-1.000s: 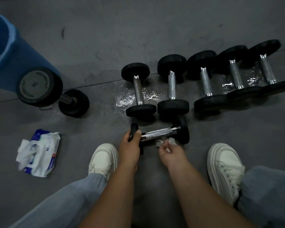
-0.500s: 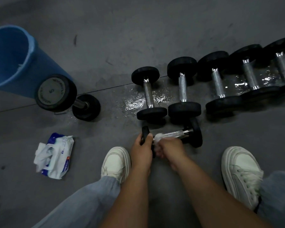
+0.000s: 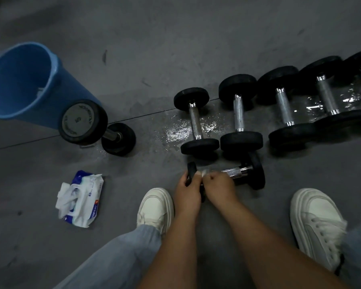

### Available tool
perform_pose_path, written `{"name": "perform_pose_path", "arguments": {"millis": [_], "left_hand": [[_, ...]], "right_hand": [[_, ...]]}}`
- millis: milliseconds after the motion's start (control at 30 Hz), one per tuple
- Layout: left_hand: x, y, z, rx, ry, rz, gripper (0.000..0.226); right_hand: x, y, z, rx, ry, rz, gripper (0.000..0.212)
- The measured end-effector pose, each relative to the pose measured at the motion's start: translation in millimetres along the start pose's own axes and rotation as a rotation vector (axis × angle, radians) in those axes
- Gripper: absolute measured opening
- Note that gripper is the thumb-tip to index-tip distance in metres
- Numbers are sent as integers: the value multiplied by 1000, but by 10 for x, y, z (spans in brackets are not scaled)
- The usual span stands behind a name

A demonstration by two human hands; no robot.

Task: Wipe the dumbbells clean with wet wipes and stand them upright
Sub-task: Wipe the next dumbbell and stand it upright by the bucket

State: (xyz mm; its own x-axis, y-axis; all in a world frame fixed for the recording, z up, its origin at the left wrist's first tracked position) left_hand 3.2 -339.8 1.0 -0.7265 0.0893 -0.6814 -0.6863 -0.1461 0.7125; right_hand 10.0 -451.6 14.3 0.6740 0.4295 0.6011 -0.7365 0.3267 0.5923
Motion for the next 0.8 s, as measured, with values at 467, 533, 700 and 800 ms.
{"name": "perform_pose_path", "arguments": {"millis": [467,533,700,800], "left_hand": [[56,-13,-16,-19,56,3,26],[60,-6,-22,-19,45,6,28],[48,-12,-3,-23,56,2,44],[48,-7,-16,-16,48,-6,45]], "right_hand": [[-239,44,267,-159,-37,13,13],[-114,46,427,-271,-114,76,14],[-51,-41,573,-419,-81,139,18],[-172,-37,508,-391,-55,117,8]]}}
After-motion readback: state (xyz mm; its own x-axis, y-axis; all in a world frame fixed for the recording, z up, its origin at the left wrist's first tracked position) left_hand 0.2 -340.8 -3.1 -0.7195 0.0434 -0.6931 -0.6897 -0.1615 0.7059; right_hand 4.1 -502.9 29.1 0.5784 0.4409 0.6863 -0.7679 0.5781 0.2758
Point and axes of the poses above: each hand's wrist, its own y-axis away from the middle knuckle, its own z-axis out of the back of the hand, x = y × z, the point moved 5 cm from there along -y, towards the middle knuckle, and after that the axes turned 2 degrees about z, right-handed, at the moved point
